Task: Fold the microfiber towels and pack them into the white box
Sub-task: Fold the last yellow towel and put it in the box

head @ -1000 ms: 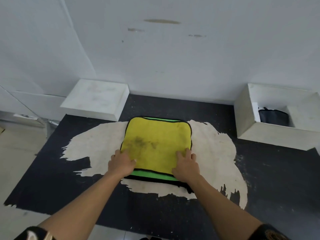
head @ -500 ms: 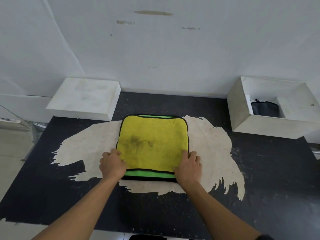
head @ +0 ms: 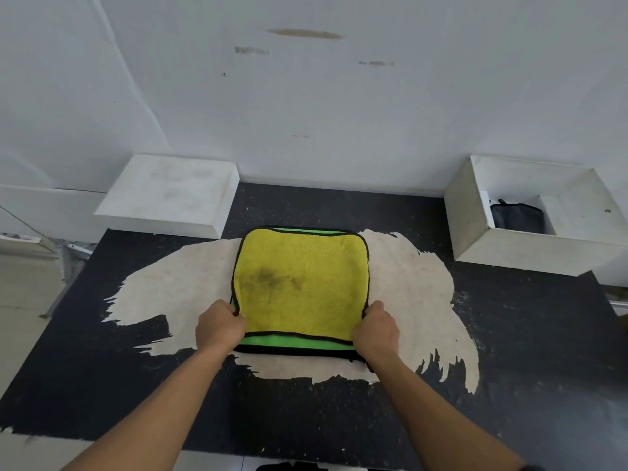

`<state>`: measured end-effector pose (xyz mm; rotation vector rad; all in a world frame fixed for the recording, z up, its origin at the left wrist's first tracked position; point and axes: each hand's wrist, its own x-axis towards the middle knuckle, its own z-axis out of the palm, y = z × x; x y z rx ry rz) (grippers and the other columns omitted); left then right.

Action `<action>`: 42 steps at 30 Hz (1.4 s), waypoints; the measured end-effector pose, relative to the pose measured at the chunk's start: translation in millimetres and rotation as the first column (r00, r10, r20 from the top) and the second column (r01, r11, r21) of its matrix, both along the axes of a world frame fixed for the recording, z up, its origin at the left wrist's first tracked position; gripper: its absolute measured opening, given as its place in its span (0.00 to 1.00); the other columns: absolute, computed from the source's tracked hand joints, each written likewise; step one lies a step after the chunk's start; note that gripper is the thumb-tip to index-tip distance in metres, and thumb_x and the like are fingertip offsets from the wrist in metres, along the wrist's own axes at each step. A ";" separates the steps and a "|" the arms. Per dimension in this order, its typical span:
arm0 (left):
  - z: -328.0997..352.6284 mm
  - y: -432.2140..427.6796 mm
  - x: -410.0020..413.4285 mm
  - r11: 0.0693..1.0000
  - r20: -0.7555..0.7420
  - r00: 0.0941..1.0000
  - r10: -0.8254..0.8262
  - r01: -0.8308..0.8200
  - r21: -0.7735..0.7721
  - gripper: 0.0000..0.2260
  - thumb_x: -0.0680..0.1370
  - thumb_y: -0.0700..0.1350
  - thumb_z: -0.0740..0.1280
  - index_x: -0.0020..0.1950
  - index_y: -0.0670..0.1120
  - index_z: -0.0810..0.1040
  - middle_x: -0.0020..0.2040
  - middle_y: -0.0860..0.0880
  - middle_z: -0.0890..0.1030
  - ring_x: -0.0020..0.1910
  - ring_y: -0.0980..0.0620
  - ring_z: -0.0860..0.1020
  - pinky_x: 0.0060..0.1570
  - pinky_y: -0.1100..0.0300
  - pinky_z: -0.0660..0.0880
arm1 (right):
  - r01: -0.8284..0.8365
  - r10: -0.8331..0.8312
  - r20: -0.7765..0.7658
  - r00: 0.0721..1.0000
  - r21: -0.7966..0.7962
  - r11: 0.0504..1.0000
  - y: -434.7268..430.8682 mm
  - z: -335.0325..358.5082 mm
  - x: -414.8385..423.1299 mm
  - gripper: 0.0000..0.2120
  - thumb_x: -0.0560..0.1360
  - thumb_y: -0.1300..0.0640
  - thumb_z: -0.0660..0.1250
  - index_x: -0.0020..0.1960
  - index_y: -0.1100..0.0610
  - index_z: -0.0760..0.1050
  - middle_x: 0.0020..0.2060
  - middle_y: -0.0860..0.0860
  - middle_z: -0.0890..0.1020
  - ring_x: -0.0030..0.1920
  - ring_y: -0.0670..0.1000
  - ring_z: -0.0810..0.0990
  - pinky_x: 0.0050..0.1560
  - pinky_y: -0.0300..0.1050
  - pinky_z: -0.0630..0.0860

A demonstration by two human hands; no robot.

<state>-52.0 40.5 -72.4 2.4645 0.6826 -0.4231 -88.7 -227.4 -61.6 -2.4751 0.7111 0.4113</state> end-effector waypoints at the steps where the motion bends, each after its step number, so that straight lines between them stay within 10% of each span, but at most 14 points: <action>1: 0.3 0.1 0.0 1.000 -0.002 1.000 0.006 -0.006 -0.011 0.13 0.76 0.43 0.66 0.60 0.45 0.75 0.50 0.47 0.78 0.46 0.47 0.75 0.41 0.57 0.69 | 0.011 -0.011 0.009 1.000 0.015 1.000 -0.9 0.9 0.1 0.12 0.74 0.66 0.60 0.56 0.59 0.68 0.43 0.52 0.75 0.42 0.53 0.73 0.40 0.45 0.70; 7: 3.7 -2.8 -0.8 0.992 0.062 0.996 0.061 -0.053 -0.118 0.16 0.74 0.33 0.61 0.60 0.46 0.65 0.45 0.44 0.76 0.40 0.46 0.77 0.33 0.54 0.73 | 0.043 -0.055 0.098 0.994 0.118 0.992 -1.0 7.0 2.7 0.18 0.70 0.70 0.59 0.55 0.55 0.64 0.37 0.51 0.75 0.36 0.50 0.74 0.28 0.43 0.63; 17: 4.2 -1.3 -9.0 0.988 0.129 0.988 -0.084 0.100 -0.120 0.11 0.80 0.38 0.61 0.57 0.44 0.81 0.61 0.43 0.80 0.58 0.42 0.77 0.54 0.55 0.73 | 0.034 -0.055 0.093 0.994 0.215 0.976 -10.3 5.6 2.2 0.08 0.76 0.61 0.67 0.52 0.56 0.82 0.49 0.52 0.84 0.47 0.52 0.82 0.45 0.41 0.77; 26: 17.8 -1.8 -2.7 0.998 0.210 0.977 -0.020 0.034 -0.060 0.13 0.82 0.47 0.63 0.46 0.41 0.82 0.37 0.44 0.81 0.40 0.43 0.78 0.45 0.50 0.77 | 0.056 -0.079 0.082 0.993 0.246 0.968 -13.4 12.5 5.0 0.15 0.73 0.67 0.63 0.57 0.55 0.77 0.45 0.54 0.81 0.37 0.51 0.77 0.29 0.38 0.67; 32: 11.3 -3.3 -8.1 0.992 0.200 0.980 0.003 0.023 -0.127 0.10 0.81 0.37 0.61 0.55 0.44 0.82 0.57 0.43 0.82 0.50 0.41 0.80 0.50 0.51 0.77 | 0.045 -0.053 0.016 0.998 0.328 0.943 -14.6 10.6 4.7 0.19 0.70 0.70 0.59 0.53 0.55 0.80 0.47 0.52 0.81 0.38 0.51 0.78 0.31 0.39 0.71; 36: 6.6 -2.0 -12.9 0.984 0.128 0.989 -0.076 0.095 -0.149 0.17 0.79 0.33 0.58 0.55 0.48 0.83 0.65 0.42 0.77 0.44 0.44 0.79 0.37 0.57 0.73 | 0.083 -0.099 0.020 0.995 0.398 0.914 -14.1 13.2 4.2 0.18 0.71 0.69 0.58 0.52 0.55 0.81 0.42 0.46 0.77 0.40 0.52 0.82 0.44 0.50 0.83; 42: 16.8 1.6 -6.0 0.992 0.161 0.986 -0.037 0.055 -0.109 0.10 0.80 0.44 0.63 0.57 0.45 0.82 0.55 0.45 0.82 0.44 0.50 0.76 0.49 0.55 0.75 | 0.083 -0.110 0.037 0.993 0.436 0.896 -14.3 21.0 11.5 0.16 0.72 0.68 0.59 0.51 0.55 0.81 0.40 0.48 0.79 0.38 0.57 0.85 0.43 0.55 0.83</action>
